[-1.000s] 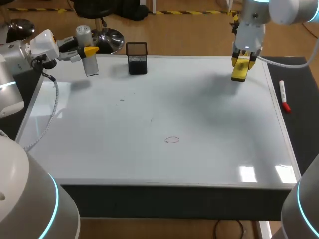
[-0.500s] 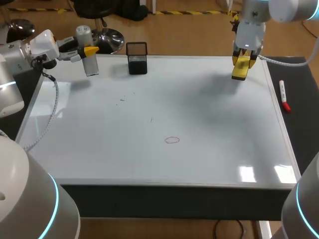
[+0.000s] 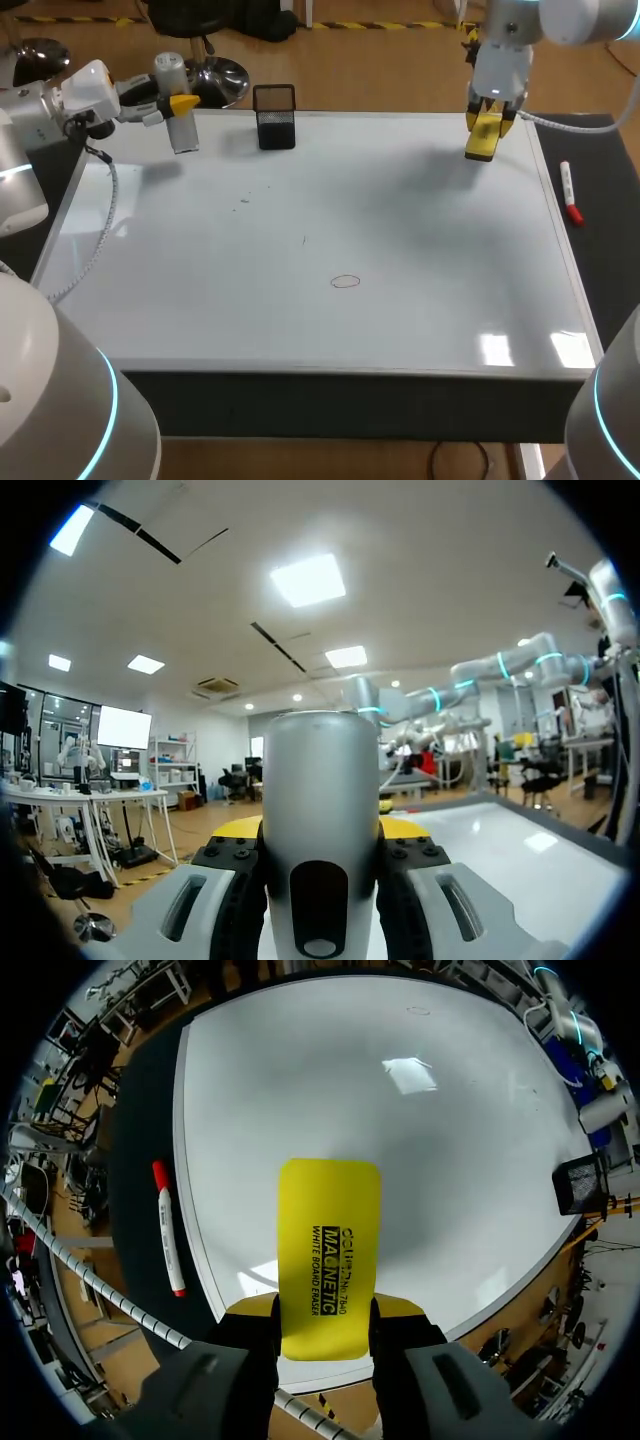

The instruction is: Pick up the inspection probe, press it on each red-marked spot on the whiteboard one by one, put down the probe, pick up the eraser, and wipe off all the red marks.

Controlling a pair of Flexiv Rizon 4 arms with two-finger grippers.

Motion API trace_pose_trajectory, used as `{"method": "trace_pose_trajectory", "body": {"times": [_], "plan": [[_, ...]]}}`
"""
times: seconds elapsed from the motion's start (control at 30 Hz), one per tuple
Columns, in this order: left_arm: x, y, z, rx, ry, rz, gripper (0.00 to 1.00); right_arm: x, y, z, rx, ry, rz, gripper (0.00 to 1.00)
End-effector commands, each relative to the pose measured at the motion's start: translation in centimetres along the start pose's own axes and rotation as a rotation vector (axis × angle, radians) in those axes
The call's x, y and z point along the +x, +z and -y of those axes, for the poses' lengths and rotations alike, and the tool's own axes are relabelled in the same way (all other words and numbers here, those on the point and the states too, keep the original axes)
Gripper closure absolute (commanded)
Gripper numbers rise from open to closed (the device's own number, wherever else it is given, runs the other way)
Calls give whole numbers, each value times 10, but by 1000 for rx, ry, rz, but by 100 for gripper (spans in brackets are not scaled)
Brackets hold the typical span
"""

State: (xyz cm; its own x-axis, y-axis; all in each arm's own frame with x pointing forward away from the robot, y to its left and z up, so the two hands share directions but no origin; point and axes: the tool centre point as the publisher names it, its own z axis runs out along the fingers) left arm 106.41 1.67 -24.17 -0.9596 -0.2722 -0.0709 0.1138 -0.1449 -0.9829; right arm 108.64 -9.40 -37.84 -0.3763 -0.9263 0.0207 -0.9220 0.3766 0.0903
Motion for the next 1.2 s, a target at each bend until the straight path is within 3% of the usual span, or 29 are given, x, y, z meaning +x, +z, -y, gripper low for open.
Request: {"method": "trace_pose_trajectory", "body": {"times": [0.03,0.2,0.5,0.7,1.03,1.2], "plan": [[21,11,-3,8,16,-30,100,0,-1,1,1,-2,-4,100],[61,34,4,36,-11,-97,100,0,-1,1,1,-2,-4,100],[131,77,14,0,-6,-226,100,0,-1,1,1,-2,-4,100],[176,98,21,50,-17,-321,100,0,-1,1,1,-2,-4,100],[258,127,12,90,-76,-483,100,0,-1,1,1,-2,-4,100],[281,134,7,107,-115,-516,100,0,-1,1,1,-2,-4,100]]}}
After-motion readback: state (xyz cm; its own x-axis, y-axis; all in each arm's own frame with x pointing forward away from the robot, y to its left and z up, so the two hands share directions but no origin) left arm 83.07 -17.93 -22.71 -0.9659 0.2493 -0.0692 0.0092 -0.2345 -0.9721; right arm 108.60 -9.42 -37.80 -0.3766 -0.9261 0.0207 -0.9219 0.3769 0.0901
